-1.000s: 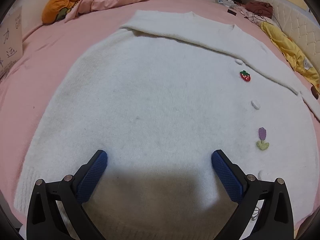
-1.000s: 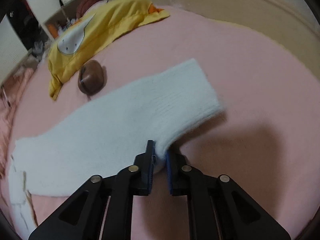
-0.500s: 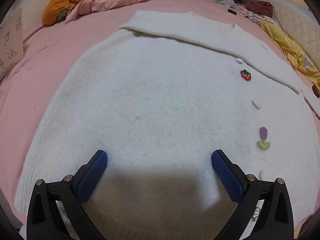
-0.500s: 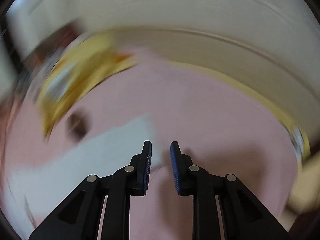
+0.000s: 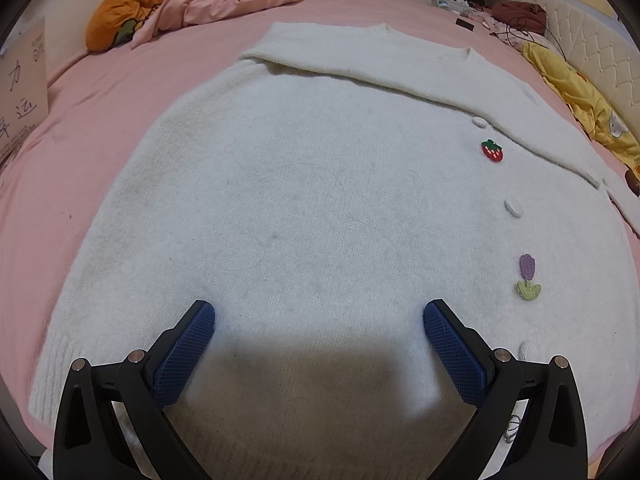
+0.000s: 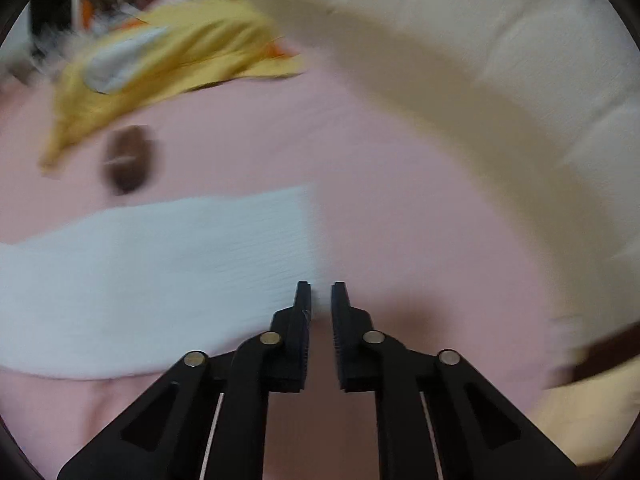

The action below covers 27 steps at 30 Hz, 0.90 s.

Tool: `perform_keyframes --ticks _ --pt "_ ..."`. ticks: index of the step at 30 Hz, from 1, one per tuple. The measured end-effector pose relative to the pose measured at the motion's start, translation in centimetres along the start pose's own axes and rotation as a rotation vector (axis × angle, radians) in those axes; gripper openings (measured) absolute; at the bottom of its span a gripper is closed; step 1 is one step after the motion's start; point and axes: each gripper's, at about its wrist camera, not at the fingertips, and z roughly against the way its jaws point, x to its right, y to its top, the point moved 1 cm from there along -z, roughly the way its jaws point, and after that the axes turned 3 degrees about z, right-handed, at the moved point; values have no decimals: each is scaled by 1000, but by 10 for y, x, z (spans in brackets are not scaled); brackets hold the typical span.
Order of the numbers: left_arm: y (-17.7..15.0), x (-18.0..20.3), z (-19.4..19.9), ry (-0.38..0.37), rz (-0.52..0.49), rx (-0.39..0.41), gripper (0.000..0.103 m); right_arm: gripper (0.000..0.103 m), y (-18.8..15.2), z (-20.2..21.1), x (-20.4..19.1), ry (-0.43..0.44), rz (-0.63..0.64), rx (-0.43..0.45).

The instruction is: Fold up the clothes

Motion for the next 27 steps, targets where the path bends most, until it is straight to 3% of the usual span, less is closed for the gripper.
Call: perform_keyframes --ticks 1,3,7,9,14,17,20,24,27 --pt "0 0 0 0 2 2 103 12 -2 18 4 14 -23 40" --pt "0 0 -1 4 2 8 103 12 -3 55 -6 125 -48 99" --pt "-1 0 -1 0 3 11 103 13 -31 132 -80 375 88 176" --pt "0 -1 -1 0 2 11 103 14 -61 168 -127 526 157 176" --pt "0 -1 -1 -3 0 14 103 14 -160 235 -244 725 388 168" --pt "1 -2 -2 -3 -1 18 103 14 -209 244 -292 737 410 104" --pt "1 -2 -2 -3 -2 20 103 14 -244 233 -320 693 412 30" --pt "1 -2 -2 0 -2 24 103 21 -265 236 -333 605 503 195" --pt "1 0 -2 3 -2 25 103 24 -260 232 -328 612 475 181"
